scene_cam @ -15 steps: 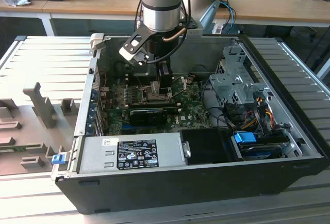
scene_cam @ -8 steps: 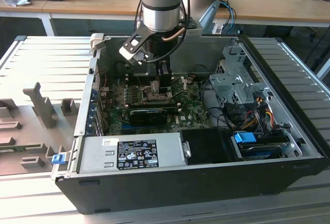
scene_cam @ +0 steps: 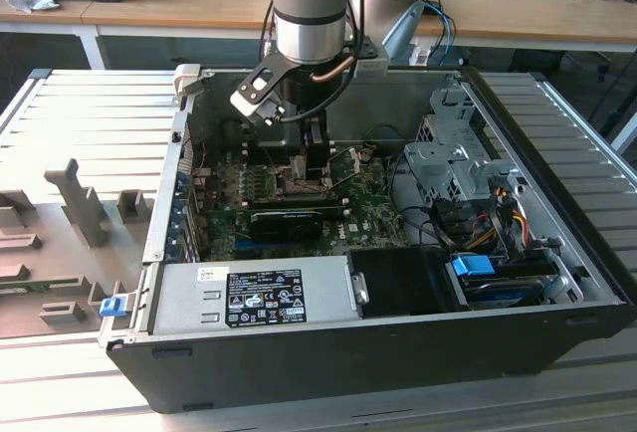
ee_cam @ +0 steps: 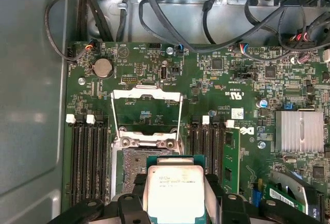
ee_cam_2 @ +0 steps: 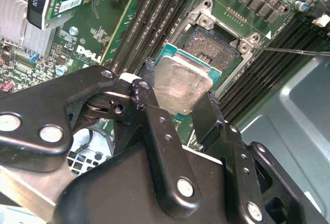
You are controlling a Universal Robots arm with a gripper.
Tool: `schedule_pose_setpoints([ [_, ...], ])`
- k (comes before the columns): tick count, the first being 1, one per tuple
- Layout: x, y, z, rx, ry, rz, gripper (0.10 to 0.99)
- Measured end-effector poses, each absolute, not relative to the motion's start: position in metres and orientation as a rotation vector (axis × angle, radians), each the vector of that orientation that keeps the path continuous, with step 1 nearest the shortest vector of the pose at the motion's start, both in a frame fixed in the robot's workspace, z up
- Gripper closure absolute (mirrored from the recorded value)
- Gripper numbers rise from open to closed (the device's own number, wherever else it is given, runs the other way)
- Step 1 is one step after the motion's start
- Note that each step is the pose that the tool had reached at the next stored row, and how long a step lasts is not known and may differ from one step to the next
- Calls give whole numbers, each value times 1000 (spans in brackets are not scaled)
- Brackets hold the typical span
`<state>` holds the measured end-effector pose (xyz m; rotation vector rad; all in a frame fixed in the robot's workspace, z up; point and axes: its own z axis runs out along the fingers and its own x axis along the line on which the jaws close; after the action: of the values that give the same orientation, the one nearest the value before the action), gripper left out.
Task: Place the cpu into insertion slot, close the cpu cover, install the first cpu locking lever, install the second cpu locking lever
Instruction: 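Place the cpu into insertion slot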
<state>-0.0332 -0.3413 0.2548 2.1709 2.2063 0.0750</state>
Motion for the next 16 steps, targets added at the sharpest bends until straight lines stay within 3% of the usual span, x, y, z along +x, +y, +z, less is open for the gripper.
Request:
schedule_pose_setpoints([
  [16,-34,-323,235,2178,2199,75,561],
])
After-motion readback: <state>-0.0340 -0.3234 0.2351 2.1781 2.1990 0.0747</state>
